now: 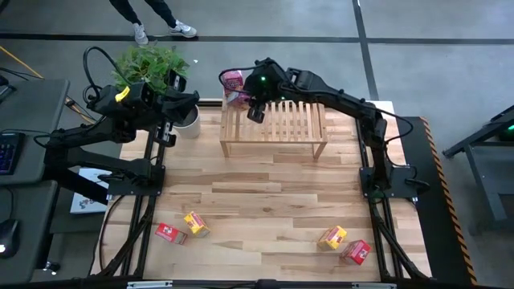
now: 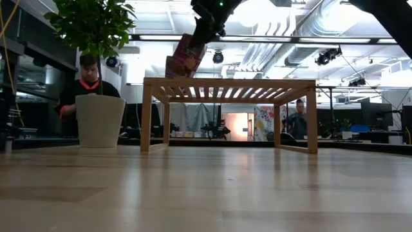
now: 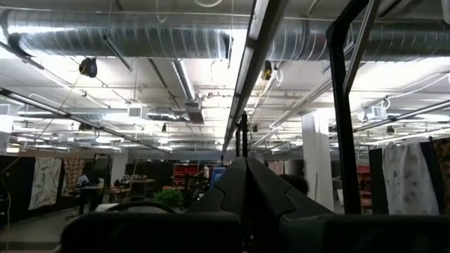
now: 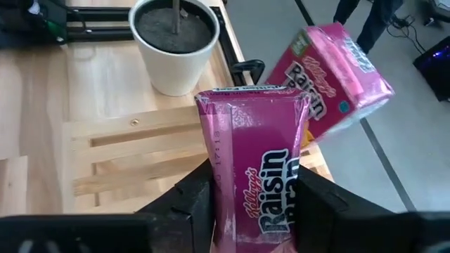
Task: Stack cereal on shelf
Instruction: Put the violet cereal box aligned with the other violet cereal box on the shelf
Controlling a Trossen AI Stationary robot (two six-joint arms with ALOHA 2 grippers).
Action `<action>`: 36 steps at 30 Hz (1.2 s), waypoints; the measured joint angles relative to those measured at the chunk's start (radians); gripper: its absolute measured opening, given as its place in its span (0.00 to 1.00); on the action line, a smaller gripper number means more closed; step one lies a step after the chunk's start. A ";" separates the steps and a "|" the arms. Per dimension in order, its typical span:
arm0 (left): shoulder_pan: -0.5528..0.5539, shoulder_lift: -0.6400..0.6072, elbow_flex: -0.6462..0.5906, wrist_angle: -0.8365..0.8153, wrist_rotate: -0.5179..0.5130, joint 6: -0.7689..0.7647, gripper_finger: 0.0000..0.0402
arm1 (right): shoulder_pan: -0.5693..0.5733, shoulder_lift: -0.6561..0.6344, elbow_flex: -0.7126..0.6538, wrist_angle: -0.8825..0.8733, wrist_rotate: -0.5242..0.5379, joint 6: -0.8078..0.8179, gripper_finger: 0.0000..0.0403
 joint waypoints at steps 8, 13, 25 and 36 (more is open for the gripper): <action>0.000 0.000 0.000 0.001 -0.001 0.001 0.00 | -0.019 0.025 0.000 0.006 -0.055 -0.015 0.40; 0.000 0.000 0.000 0.001 -0.001 0.001 0.00 | -0.019 0.032 0.000 0.022 -0.084 -0.030 0.50; 0.000 0.000 0.000 0.000 -0.011 0.001 0.00 | -0.020 0.033 0.000 0.110 -0.083 0.009 0.63; 0.000 0.000 0.000 -0.016 -0.010 0.001 0.00 | -0.043 0.002 0.086 0.078 -0.165 0.017 0.63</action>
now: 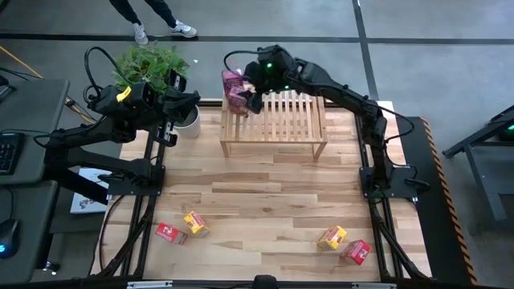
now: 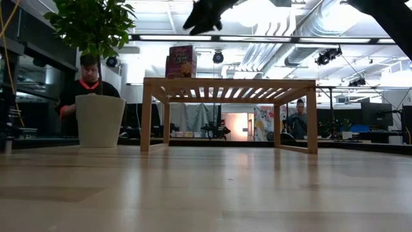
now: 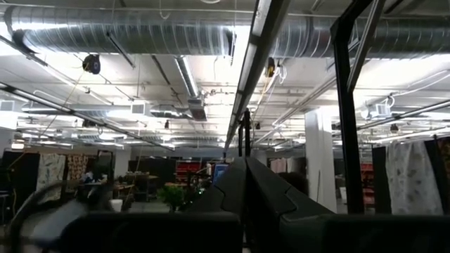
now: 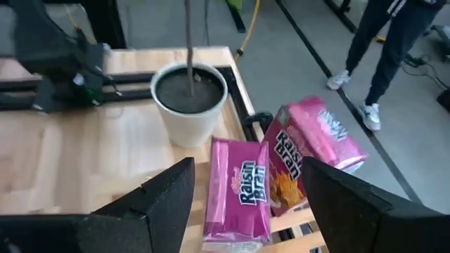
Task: Stack cereal on shelf
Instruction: Put the violet cereal box aligned with the other violet cereal box on the shelf
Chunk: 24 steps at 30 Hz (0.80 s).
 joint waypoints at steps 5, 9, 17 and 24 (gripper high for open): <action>0.002 0.000 -0.001 -0.027 -0.003 0.017 0.00 | -0.018 -0.069 -0.002 -0.166 -0.016 -0.005 0.50; 0.003 0.001 -0.001 -0.070 -0.035 0.043 0.00 | -0.046 -0.122 -0.106 -0.295 -0.092 0.008 0.23; 0.003 0.000 -0.001 -0.096 -0.069 0.043 0.00 | -0.026 -0.284 -0.653 0.247 -0.114 0.167 0.02; 0.003 0.000 -0.001 -0.098 -0.070 0.043 0.00 | -0.004 -0.277 -0.823 0.514 0.004 0.266 0.00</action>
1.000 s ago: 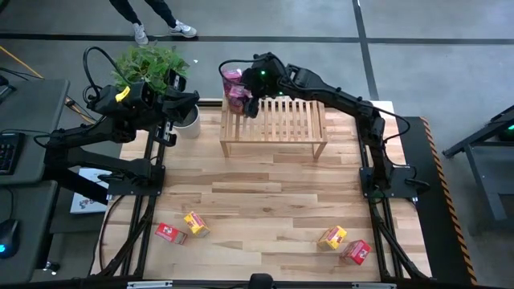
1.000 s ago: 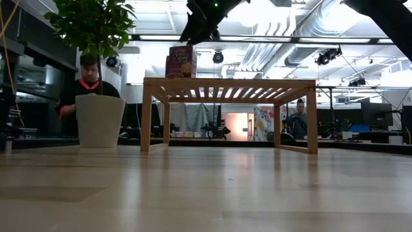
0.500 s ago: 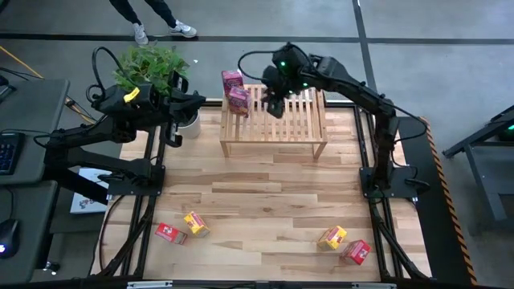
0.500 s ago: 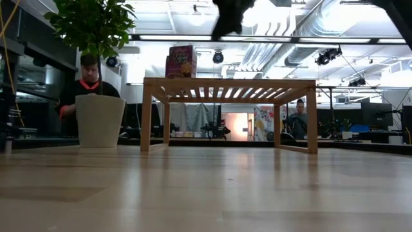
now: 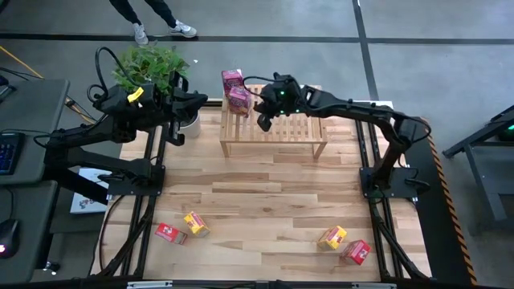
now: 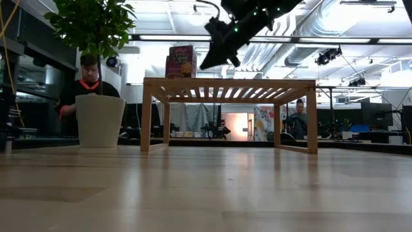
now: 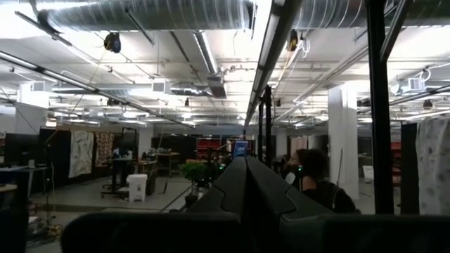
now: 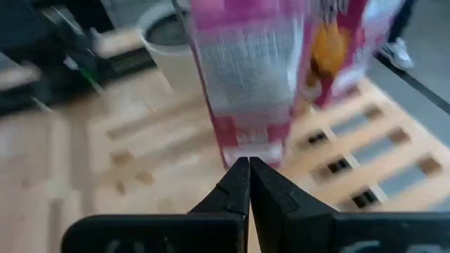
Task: Stack cereal on shelf
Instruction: Put the violet cereal box aligned with the other violet cereal box on the shelf
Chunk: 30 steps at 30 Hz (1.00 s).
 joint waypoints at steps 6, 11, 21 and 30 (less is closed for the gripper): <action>0.000 0.000 0.000 -0.002 -0.002 0.000 0.00 | 0.008 0.008 -0.002 0.034 0.012 0.009 0.00; 0.000 0.000 0.000 -0.003 -0.002 0.000 0.00 | 0.011 0.035 -0.002 0.073 0.004 0.056 0.00; 0.000 0.000 0.000 -0.005 -0.002 0.000 0.00 | 0.012 0.070 0.000 0.201 0.074 0.103 0.00; 0.000 0.000 0.000 -0.006 -0.001 -0.008 0.00 | 0.012 0.094 0.000 0.245 0.098 0.135 0.00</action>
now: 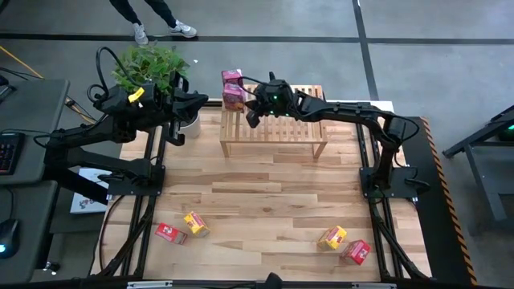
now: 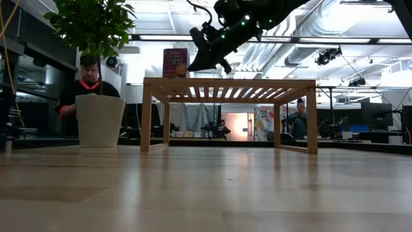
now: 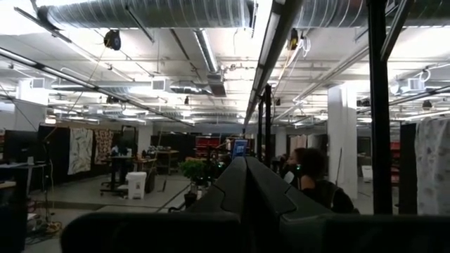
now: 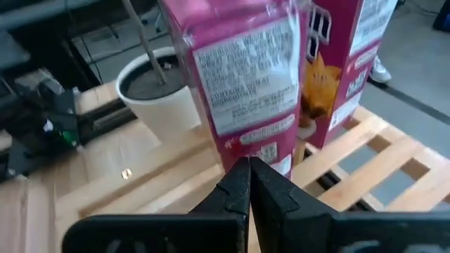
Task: Stack cereal on shelf
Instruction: Put the violet cereal box aligned with the other violet cereal box on the shelf
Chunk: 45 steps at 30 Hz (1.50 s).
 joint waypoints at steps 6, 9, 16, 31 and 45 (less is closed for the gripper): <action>0.000 0.000 0.000 0.000 0.000 0.000 0.00 | 0.000 0.009 0.000 0.042 0.044 0.004 0.00; 0.000 0.000 0.000 0.000 0.000 0.000 0.00 | -0.008 0.009 0.000 0.024 0.045 -0.002 0.00; 0.000 0.000 0.000 0.000 0.000 -0.006 0.00 | -0.038 -0.059 0.000 -0.092 0.070 -0.089 0.00; 0.000 0.000 0.000 0.000 -0.073 -0.009 0.00 | -0.290 0.145 0.448 -0.142 -0.380 0.311 0.00; 0.000 0.000 0.000 0.001 -0.075 -0.010 0.00 | -0.315 0.454 0.797 -0.313 -0.522 0.507 0.00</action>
